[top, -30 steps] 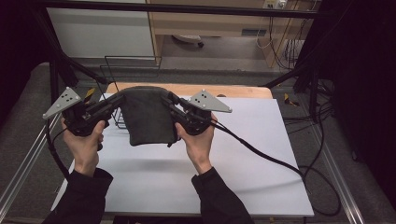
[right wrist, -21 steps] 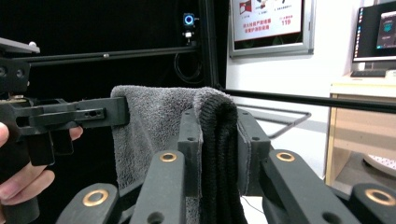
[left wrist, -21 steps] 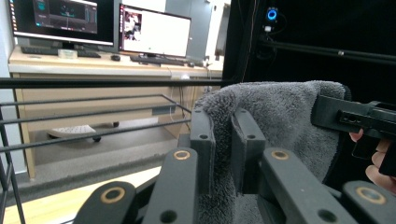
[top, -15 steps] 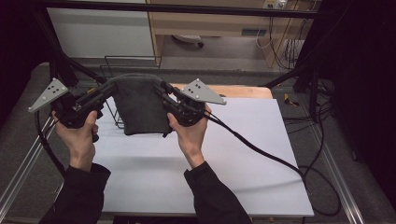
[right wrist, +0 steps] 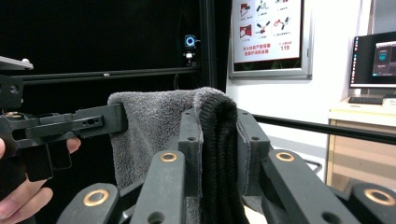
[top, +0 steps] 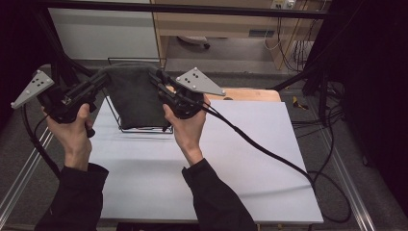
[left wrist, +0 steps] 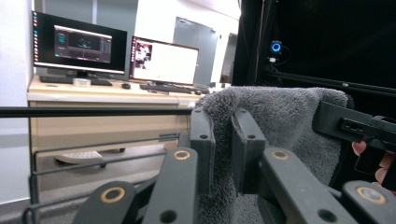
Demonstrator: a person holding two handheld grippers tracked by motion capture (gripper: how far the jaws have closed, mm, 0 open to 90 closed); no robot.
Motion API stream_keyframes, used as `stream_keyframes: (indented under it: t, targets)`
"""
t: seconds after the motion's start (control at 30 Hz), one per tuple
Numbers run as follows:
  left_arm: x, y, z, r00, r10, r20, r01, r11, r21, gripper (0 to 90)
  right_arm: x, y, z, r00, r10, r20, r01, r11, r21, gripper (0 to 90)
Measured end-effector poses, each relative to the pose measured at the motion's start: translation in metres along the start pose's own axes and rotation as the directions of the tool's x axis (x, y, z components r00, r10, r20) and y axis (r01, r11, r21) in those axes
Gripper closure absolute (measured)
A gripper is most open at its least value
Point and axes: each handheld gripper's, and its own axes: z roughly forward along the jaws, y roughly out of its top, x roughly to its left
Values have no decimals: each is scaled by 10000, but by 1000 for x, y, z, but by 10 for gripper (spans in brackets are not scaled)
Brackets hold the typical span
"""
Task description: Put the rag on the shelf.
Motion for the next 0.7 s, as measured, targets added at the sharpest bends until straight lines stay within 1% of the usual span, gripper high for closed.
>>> stream_keyframes:
  t: [0.23, 0.33, 0.4, 0.63, 0.7]
  targets:
    - [7, 13, 2, 9997, 68, -244, -71, 9999, -105, 806, 4, 9, 12, 10000, -91, -18, 90, 9999, -117, 760]
    - [10, 17, 3, 9995, 62, -308, -67, 9999, -158, 806, 5, 13, 17, 9998, -188, -28, 188, 9997, -135, 760]
    - [12, 21, 3, 9995, -18, -302, 11, 9997, -228, 807, 6, 16, 20, 9998, -209, -28, 208, 9997, -162, 760]
    - [18, 34, 4, 9989, 137, -457, -156, 9990, -417, 806, 7, 28, 33, 9995, -326, 12, 326, 9990, -319, 760]
    - [20, 37, 5, 9987, 128, -490, -150, 9989, -433, 806, 8, 30, 36, 9995, -308, 17, 309, 9988, -368, 761]
